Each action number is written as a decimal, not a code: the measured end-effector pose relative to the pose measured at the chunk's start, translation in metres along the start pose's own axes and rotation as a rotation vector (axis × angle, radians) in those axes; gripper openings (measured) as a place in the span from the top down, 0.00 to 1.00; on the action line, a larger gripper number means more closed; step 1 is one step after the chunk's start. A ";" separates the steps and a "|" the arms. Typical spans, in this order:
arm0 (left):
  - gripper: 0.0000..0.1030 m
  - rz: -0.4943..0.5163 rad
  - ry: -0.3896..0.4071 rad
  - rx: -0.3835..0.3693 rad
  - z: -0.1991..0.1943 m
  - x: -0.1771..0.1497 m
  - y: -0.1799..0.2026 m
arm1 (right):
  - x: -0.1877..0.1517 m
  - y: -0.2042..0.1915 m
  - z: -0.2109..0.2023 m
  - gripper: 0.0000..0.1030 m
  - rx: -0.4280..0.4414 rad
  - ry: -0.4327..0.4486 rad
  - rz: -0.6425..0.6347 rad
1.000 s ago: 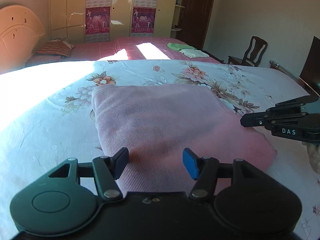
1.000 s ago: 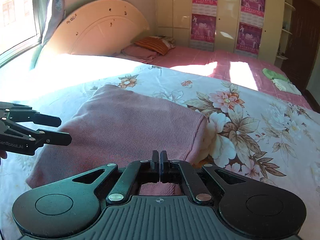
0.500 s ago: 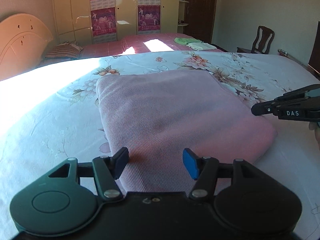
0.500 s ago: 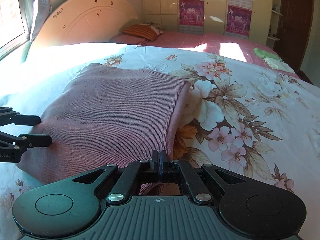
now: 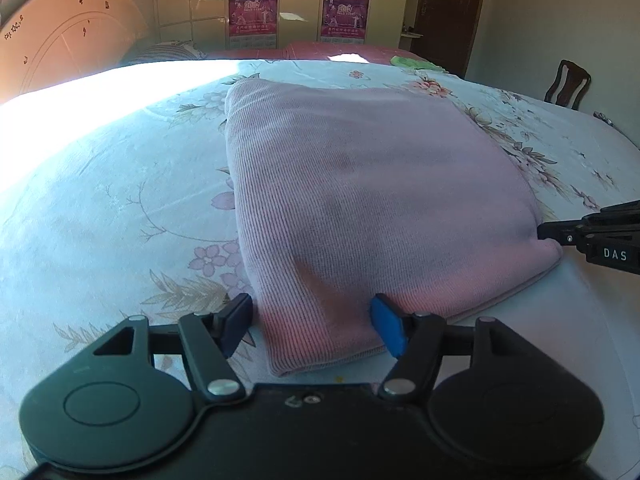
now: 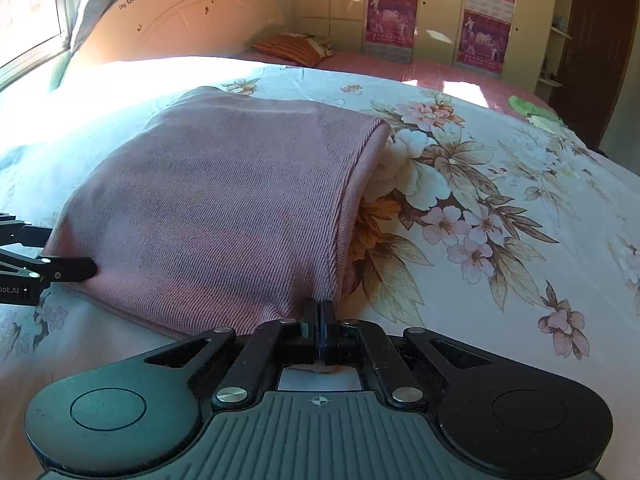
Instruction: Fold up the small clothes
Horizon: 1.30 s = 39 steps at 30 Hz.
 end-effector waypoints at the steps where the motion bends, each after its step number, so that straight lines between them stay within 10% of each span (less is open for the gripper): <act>1: 0.33 -0.003 0.001 0.007 0.000 0.000 0.000 | -0.001 0.000 0.000 1.00 -0.001 0.004 0.003; 10: 0.41 -0.047 0.014 0.047 -0.024 -0.001 0.006 | 0.006 -0.007 -0.004 1.00 -0.029 -0.070 -0.048; 15: 0.39 -0.073 0.121 0.005 -0.098 -0.014 0.022 | 0.006 -0.018 -0.079 1.00 0.050 0.046 0.006; 20: 0.00 -0.154 0.270 0.029 -0.203 -0.038 0.042 | -0.024 -0.033 -0.171 1.00 0.020 0.134 0.076; 21: 0.00 -0.150 0.305 0.031 -0.219 -0.043 0.047 | -0.032 -0.035 -0.190 0.92 -0.006 0.160 0.103; 22: 0.00 -0.142 0.309 0.039 -0.234 -0.050 0.054 | -0.039 -0.036 -0.207 0.34 -0.024 0.189 0.126; 23: 0.00 -0.139 0.308 0.044 -0.242 -0.055 0.058 | -0.046 -0.039 -0.226 0.01 -0.025 0.252 0.134; 39: 0.00 -0.063 0.435 0.054 -0.338 -0.074 0.119 | -0.073 -0.068 -0.347 0.01 -0.123 0.371 0.123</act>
Point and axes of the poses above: each gripper's, at about its wrist camera, not at the fingertips, and z roughly the way its jaws point, y to its right, x to its top, the point moved 6 cm from there along z, roughly the way its jaws point, and after that the axes turned 4 degrees about -z, right-handed, at the moved point
